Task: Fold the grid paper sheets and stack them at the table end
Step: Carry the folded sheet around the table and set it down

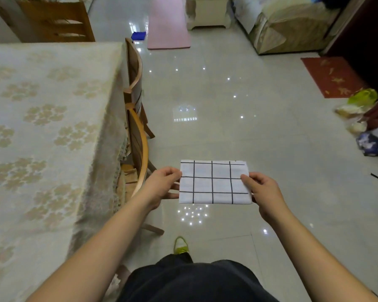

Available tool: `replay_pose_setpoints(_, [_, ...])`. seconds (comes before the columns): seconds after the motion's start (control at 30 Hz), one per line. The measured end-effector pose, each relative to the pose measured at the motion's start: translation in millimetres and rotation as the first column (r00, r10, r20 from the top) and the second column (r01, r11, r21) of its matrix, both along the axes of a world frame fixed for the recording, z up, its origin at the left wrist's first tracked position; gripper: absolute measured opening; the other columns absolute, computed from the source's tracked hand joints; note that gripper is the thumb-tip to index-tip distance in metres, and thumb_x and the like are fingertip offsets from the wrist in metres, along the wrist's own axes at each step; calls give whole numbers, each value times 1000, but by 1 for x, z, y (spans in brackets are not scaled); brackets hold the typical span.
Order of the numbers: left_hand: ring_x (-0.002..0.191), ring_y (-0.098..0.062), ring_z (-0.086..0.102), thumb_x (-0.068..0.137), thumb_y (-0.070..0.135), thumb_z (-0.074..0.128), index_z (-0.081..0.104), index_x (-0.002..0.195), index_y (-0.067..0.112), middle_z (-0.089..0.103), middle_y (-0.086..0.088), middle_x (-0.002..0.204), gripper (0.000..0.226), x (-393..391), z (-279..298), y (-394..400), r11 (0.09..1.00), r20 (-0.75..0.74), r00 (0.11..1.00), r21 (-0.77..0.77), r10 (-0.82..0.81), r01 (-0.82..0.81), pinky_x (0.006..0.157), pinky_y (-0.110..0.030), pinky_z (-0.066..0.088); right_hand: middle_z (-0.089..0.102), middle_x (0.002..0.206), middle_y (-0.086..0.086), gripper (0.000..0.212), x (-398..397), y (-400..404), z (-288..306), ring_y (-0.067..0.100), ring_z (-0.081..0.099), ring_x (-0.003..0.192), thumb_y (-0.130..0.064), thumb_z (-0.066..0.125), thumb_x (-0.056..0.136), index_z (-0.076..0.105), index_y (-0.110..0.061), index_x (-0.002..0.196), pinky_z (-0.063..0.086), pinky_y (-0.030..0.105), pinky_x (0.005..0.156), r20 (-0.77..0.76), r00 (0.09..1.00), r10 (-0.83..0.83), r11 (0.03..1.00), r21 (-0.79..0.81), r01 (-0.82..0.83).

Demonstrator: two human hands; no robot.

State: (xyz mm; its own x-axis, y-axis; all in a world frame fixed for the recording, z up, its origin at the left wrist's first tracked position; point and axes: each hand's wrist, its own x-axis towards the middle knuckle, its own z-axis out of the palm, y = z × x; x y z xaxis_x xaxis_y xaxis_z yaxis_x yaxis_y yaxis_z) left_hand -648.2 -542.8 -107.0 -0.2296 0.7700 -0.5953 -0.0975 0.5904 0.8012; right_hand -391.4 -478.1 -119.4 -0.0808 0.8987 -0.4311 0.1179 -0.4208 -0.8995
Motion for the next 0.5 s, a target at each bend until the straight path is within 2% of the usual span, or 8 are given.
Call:
replay_pose_setpoints(0.2, [72,-18,67,96,19,57,64,103,4,69,-13,92,19,-22,-4,58,999,2,1000,32,7,-7,58,-29,56,73,80,1,8,-21,51,5,14,65,71,-15,64,91,70,-10,89,51,30,62,10,1000,-28,1000,9,28])
replay_pose_setpoints(0.3, [73,-17,67,96,20,56,64,102,5,69,-12,91,18,-29,-1,84,999,-14,1000,45,-7,8,55,-26,54,73,81,2,10,-27,73,6,15,66,72,-16,64,91,70,-8,93,53,32,66,2,999,-36,999,6,36])
replay_pose_setpoints(0.5, [74,-19,67,98,20,52,63,106,5,70,-15,97,21,-27,3,140,998,-38,999,58,0,2,52,-22,52,73,80,1,11,-29,131,4,15,66,72,-16,64,92,68,-7,95,54,32,63,-20,1000,-19,999,-31,18])
